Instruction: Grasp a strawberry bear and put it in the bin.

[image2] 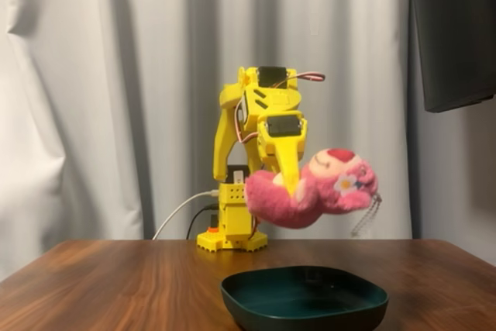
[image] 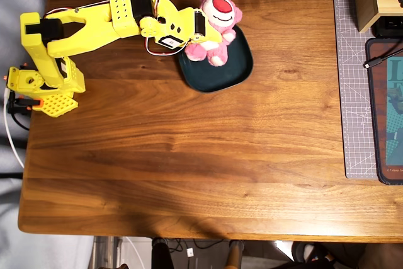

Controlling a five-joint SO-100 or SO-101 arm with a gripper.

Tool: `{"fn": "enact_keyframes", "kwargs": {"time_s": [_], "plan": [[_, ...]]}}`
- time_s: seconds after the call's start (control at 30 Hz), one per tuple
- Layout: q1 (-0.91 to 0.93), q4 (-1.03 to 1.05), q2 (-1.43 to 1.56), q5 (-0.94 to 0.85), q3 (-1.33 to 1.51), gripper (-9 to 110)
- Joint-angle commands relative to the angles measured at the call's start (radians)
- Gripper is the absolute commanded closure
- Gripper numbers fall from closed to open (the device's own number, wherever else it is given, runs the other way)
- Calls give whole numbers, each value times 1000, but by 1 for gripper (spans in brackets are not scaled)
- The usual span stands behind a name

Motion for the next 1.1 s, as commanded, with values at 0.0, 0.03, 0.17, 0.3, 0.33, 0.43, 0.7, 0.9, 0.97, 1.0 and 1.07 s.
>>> {"fn": "enact_keyframes", "kwargs": {"time_s": [0.0, 0.03, 0.17, 0.3, 0.33, 0.43, 0.7, 0.9, 0.97, 1.0, 1.07], "plan": [[9, -17, 5, -11, -44, 81], [11, -17, 2, -11, -43, 81], [11, -17, -8, -11, -41, 80], [11, -17, -17, -11, -41, 76], [11, -18, -20, -11, -43, 75], [11, -21, -31, -11, -55, 70], [25, -21, -46, -11, -60, 65], [15, -2, -38, -11, -63, 87], [9, 54, -2, -11, -71, 102], [6, 86, 32, -9, -71, 102], [-8, 150, 123, -3, -52, 102]]}}
